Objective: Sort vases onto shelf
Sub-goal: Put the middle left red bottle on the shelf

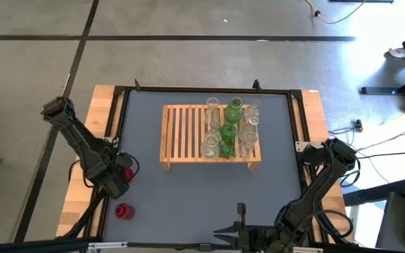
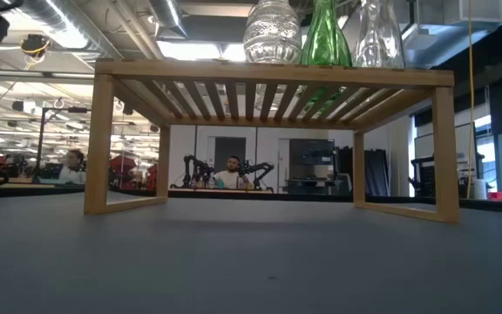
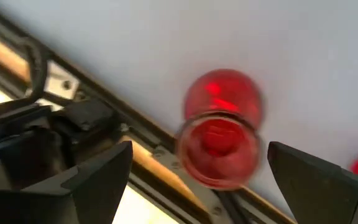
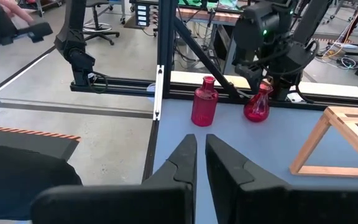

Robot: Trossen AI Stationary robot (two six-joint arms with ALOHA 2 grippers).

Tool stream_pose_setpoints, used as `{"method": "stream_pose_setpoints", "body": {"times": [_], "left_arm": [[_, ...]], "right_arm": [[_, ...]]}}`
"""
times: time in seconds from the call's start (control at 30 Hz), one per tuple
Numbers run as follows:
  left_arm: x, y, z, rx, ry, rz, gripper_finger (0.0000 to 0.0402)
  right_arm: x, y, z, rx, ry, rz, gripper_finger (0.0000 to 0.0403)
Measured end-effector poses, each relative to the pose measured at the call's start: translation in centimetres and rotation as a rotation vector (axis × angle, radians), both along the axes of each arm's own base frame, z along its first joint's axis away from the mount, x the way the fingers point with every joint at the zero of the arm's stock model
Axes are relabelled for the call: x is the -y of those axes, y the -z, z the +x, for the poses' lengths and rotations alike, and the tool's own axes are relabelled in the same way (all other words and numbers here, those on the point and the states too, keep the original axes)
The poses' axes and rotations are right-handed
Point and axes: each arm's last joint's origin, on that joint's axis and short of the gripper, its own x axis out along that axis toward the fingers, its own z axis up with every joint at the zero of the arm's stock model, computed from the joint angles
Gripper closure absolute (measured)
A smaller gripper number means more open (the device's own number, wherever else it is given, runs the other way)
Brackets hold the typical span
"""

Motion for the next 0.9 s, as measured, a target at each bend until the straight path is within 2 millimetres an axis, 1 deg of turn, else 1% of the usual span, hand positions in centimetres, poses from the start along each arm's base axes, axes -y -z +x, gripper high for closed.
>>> {"method": "stream_pose_setpoints", "body": {"times": [0.17, 0.37, 0.47, 0.63, 0.9], "left_arm": [[0.0, 1.1, -0.1, -0.004, -0.002, -0.016, 0.0033], [0.0, 1.5, 0.0, 0.019, 0.027, -0.011, 0.0033], [-0.1, 1.6, 0.0, 0.018, 0.030, -0.006, 0.0044], [0.1, 1.6, 0.1, 0.038, 0.056, -0.011, 0.0084], [0.2, 1.6, 0.1, 0.028, 0.089, -0.022, 0.0168]], "right_arm": [[0.0, 0.0, 0.0, 0.000, 0.000, 0.000, 0.0377], [0.0, 0.0, 0.0, 0.000, 0.001, -0.001, 0.0377], [0.0, 0.0, 0.0, 0.000, 0.001, -0.001, 0.0377], [0.0, 0.0, 0.0, 0.000, 0.001, 0.000, 0.0377], [0.1, 0.0, 0.1, 0.000, 0.005, -0.001, 0.0377]]}}
